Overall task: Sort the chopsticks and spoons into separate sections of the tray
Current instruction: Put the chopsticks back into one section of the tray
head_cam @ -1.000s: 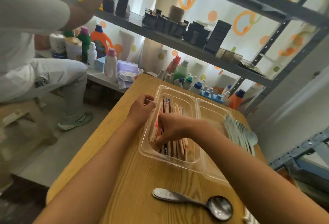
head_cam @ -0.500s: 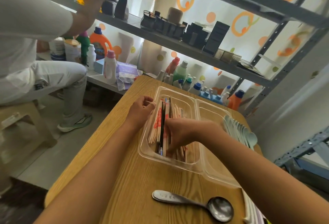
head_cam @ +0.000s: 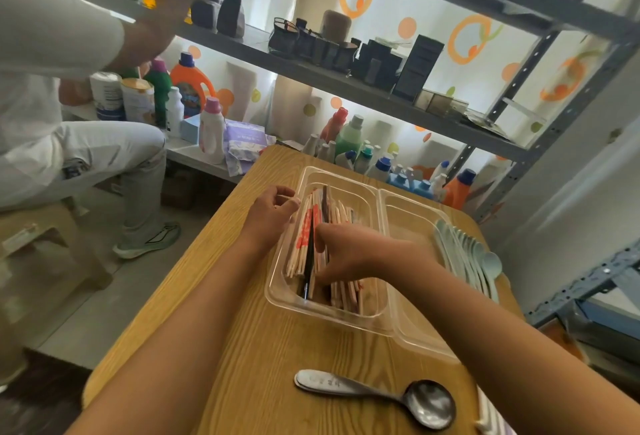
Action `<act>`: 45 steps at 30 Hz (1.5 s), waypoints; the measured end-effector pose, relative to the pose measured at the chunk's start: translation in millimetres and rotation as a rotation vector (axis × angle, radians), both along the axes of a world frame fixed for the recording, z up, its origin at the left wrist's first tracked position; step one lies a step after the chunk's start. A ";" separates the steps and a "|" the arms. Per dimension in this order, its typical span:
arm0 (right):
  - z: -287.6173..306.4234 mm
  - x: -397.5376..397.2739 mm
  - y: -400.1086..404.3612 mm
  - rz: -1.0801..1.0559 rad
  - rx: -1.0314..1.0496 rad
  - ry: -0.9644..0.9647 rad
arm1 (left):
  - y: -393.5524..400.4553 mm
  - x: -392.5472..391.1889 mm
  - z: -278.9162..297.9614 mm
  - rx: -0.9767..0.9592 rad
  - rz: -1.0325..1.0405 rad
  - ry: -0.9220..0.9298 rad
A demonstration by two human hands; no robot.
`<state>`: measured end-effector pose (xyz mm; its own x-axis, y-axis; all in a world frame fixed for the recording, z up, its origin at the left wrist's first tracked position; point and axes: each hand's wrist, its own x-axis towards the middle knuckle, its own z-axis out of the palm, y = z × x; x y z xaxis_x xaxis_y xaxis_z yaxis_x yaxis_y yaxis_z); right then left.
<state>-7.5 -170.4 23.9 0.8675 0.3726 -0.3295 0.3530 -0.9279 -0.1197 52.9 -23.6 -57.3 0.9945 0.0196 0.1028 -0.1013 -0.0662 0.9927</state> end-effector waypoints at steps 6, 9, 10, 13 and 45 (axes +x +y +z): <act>-5.1 -7.0 -0.9 0.031 -0.048 0.009 | -0.1 -1.2 0.5 -0.002 0.003 -0.008; -2.7 -7.0 0.5 -0.003 0.003 -0.076 | 0.0 -2.6 1.5 -0.013 -0.001 -0.013; -0.8 -6.8 0.4 -0.026 0.031 -0.097 | -0.1 -2.9 1.7 -0.017 -0.006 -0.011; 8.6 -3.4 -5.7 -0.106 0.121 0.012 | -0.1 -3.9 1.8 -0.016 -0.007 -0.011; 17.3 30.7 3.3 -0.615 0.358 0.287 | 1.0 0.7 -0.7 -0.008 -0.015 -0.001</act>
